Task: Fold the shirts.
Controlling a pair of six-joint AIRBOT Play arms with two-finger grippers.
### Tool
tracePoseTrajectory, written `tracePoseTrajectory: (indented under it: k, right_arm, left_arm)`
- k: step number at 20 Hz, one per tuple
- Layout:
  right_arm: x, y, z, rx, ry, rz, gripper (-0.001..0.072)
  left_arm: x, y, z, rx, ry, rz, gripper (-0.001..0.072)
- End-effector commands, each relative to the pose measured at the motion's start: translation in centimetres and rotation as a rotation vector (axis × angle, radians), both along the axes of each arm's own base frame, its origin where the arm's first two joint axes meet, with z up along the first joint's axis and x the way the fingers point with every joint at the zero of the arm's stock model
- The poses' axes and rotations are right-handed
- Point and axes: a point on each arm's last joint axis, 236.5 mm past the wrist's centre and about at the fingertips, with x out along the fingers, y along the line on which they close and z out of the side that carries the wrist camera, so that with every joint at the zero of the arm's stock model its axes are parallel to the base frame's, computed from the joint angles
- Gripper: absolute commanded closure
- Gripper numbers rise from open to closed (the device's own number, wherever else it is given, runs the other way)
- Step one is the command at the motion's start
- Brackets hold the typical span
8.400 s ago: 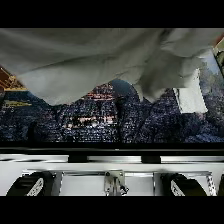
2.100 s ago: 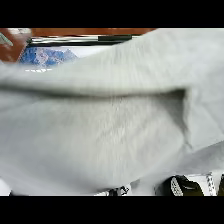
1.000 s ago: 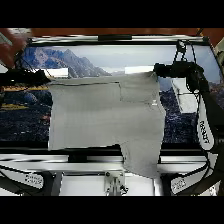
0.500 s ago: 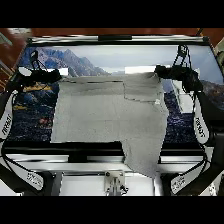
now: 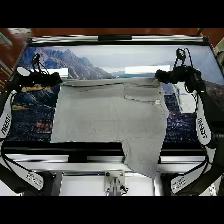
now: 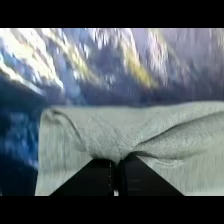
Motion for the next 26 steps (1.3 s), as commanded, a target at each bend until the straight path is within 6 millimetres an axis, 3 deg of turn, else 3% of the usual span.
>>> tracePoseTrajectory:
  k: [1,3,5,10,15,26]
  right_arm:
    - [-6.3,0.4,-0.7,0.019,0.248,0.084,0.0640]
    - [-9.3,0.9,-1.6,0.027,0.375,0.128,0.0640]
    - [-10.9,1.2,-2.0,0.038,0.444,0.148,0.0640]
    - [-11.7,0.8,-2.4,0.043,0.498,0.094,0.0640]
    - [-14.5,1.1,-5.2,0.062,0.664,0.103,0.0640]
    - [-14.4,-0.6,-6.0,-0.008,0.669,0.082,0.0640]
  left_arm:
    - [-6.2,-0.3,-0.6,-0.080,0.221,-0.123,0.0670]
    - [-9.1,0.2,-1.1,-0.100,0.332,-0.170,0.0671]
    - [-10.9,0.9,-1.5,-0.087,0.410,-0.177,0.0671]
    - [-11.9,0.5,-1.5,-0.098,0.452,-0.195,0.0671]
    - [-13.5,0.4,-1.8,-0.103,0.522,-0.218,0.0671]
    - [-15.3,-0.1,-3.7,-0.105,0.593,-0.233,0.0671]
